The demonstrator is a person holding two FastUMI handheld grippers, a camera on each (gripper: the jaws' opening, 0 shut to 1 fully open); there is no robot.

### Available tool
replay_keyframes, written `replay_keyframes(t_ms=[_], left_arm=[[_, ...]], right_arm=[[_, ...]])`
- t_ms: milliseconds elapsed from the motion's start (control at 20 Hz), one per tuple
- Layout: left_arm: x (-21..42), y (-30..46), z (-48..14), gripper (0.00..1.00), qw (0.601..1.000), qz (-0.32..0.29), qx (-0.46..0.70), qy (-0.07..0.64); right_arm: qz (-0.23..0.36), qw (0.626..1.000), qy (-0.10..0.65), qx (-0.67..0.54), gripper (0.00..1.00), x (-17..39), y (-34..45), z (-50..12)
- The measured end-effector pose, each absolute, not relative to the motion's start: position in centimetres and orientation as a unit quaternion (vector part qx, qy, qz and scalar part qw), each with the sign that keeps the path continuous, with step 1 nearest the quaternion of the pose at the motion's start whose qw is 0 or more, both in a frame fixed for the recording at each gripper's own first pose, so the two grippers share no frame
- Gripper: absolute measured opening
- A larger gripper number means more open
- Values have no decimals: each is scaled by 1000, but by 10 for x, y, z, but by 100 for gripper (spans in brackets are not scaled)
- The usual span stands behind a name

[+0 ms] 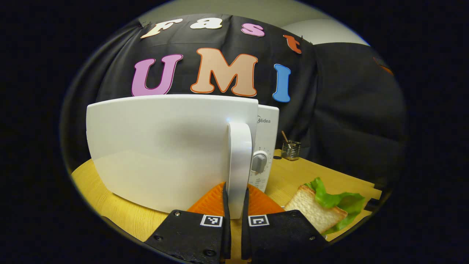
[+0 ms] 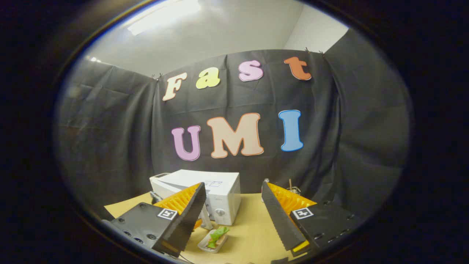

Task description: Open the microwave oven with the left hand, put the food in, and close the microwave oven.

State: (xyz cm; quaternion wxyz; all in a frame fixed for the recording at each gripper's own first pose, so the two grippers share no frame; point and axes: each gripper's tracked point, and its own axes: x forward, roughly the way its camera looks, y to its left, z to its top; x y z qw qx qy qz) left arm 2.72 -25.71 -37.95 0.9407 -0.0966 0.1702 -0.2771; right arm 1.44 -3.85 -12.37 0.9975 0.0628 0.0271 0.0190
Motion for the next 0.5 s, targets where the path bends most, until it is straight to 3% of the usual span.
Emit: replay_keyframes(t_ms=[300, 500], left_arm=[[-26, -212, -369, 13, 939, -287, -86, 168], [-45, -185, -364, 21, 944, -278, -75, 160]], right_arm=[[10, 996, 15, 92, 94, 19, -45, -124], [14, 996, 12, 89, 91, 18, -36, -124]])
